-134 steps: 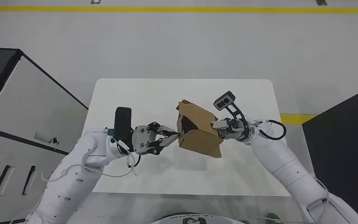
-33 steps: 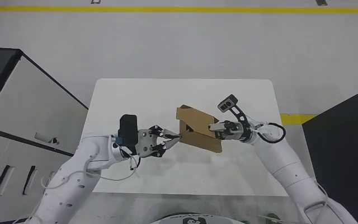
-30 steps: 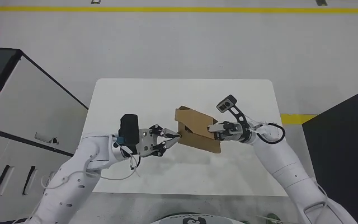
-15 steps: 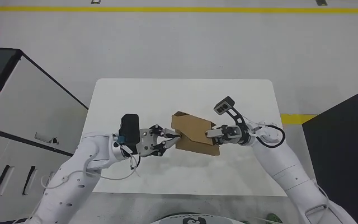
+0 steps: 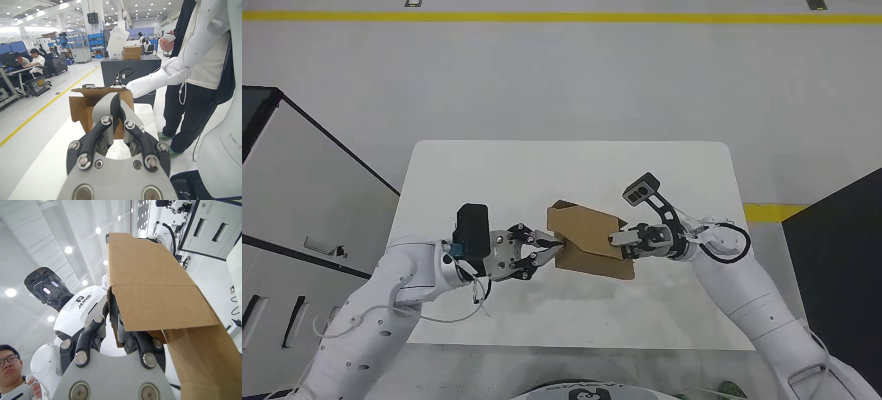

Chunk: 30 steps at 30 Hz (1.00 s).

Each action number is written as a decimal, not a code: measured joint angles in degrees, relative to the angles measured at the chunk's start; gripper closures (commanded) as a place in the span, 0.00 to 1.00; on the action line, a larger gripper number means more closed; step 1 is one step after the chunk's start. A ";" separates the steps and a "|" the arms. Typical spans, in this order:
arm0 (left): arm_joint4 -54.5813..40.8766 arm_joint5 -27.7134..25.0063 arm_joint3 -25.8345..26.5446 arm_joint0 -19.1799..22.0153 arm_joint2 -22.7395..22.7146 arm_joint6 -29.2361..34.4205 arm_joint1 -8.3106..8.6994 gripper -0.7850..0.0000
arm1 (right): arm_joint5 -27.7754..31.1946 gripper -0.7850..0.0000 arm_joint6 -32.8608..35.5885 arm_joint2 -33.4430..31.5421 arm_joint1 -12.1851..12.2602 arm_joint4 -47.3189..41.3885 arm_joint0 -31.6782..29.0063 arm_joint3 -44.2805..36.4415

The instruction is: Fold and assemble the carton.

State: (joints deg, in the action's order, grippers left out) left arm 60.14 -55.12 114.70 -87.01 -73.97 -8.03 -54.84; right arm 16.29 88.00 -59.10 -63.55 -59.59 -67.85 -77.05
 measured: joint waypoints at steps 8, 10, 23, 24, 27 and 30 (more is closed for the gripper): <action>-0.41 -0.34 -0.24 0.38 0.50 0.84 -0.10 1.00 | 0.00 1.00 0.00 0.63 0.14 -0.42 0.19 -0.18; -0.48 -0.34 -0.29 0.45 0.60 0.98 -0.13 1.00 | 0.00 1.00 0.00 0.86 0.16 -0.54 0.26 -0.32; -0.64 0.02 -0.47 0.09 -0.14 0.37 -0.22 1.00 | 0.00 1.00 0.00 1.33 0.32 -0.97 0.65 0.10; -0.63 0.05 -0.50 -0.01 -0.24 0.34 -0.22 1.00 | 0.00 1.00 0.00 1.34 0.33 -1.04 0.65 0.12; -0.61 -0.11 -0.52 -0.10 -0.27 0.37 -0.24 1.00 | 0.00 1.00 0.00 1.45 0.35 -1.14 0.69 0.20; -0.59 -0.49 -0.61 0.01 0.03 0.65 -0.27 1.00 | 0.00 1.00 0.00 1.62 0.32 -1.29 0.76 0.33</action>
State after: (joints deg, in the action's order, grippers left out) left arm 59.55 -55.61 114.09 -87.00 -73.95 -7.38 -55.11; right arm 16.29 88.00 -57.48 -63.23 -60.89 -67.09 -76.72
